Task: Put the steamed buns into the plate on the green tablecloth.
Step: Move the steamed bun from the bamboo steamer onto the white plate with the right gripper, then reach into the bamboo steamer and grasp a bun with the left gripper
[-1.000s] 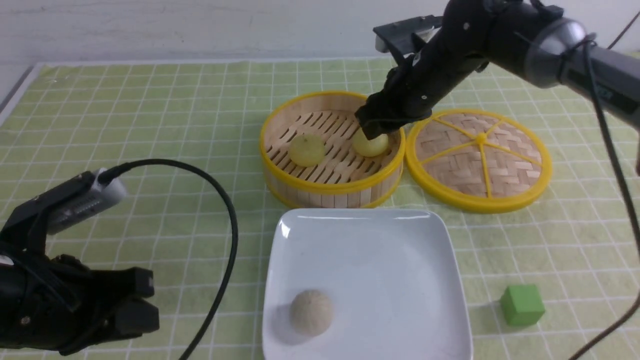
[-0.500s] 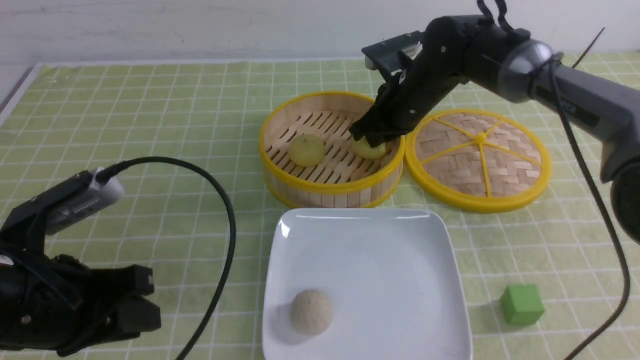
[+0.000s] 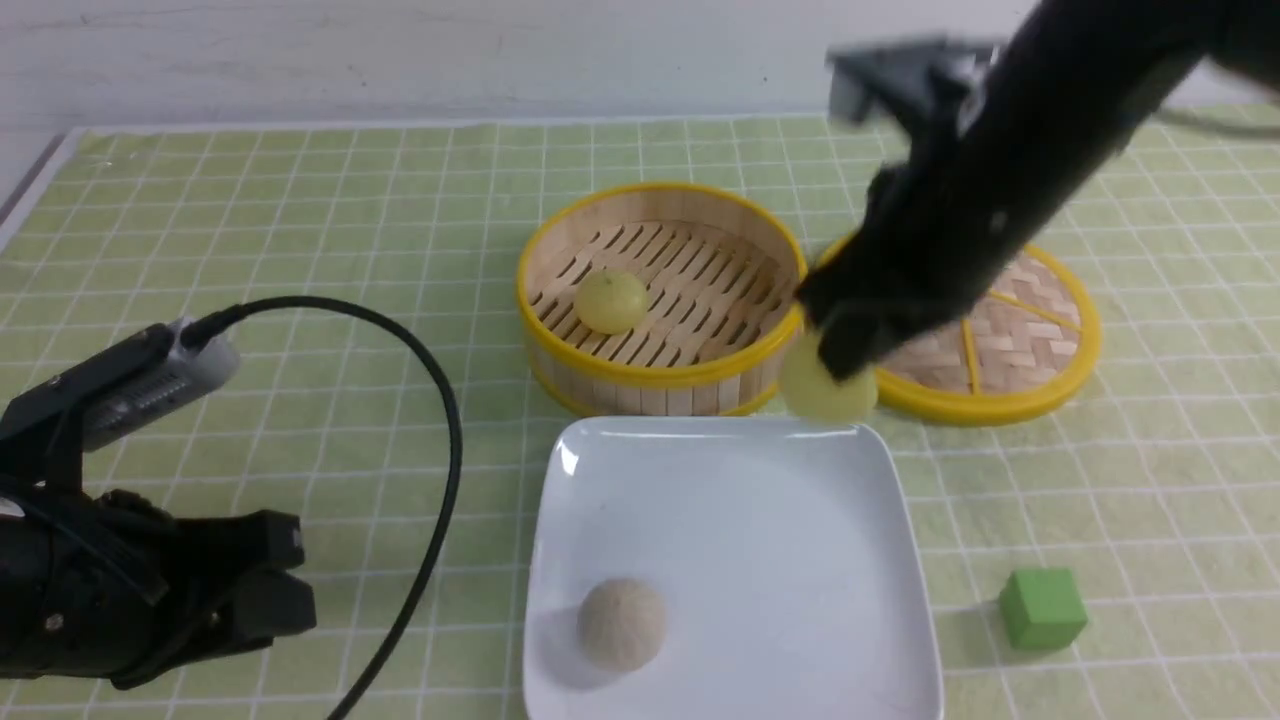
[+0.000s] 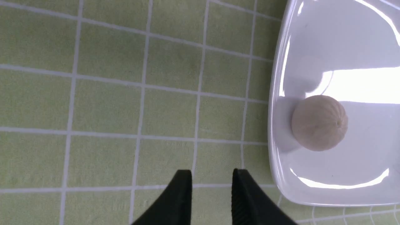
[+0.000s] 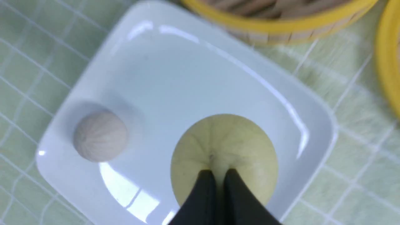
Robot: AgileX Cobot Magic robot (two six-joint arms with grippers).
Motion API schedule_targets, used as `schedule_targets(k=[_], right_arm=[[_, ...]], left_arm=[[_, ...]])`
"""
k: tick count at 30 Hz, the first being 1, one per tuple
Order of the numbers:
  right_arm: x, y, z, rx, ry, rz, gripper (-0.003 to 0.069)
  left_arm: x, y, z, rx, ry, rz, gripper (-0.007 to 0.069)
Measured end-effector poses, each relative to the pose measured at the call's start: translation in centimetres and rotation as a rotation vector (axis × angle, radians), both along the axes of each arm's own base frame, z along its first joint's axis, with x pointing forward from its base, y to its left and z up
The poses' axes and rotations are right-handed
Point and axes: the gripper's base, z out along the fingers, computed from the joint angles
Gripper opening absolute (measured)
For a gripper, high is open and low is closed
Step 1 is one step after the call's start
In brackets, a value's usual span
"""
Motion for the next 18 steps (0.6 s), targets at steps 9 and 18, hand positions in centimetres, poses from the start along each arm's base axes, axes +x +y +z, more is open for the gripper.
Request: schedule_targets(k=[9,18], right_arm=[[-1.2,0.9,-8.6,-0.020,0.016,-0.101,0.0304],[-2.2,-0.4,3.2,-0.083,-0.089,-0.020,0.0464]], left_arm=[[0.1,0.1,0.0,0.003,-0.014,0.007,0.0217],[0.3,0.1,0.1,0.007,-0.038,0.020,0.0230]])
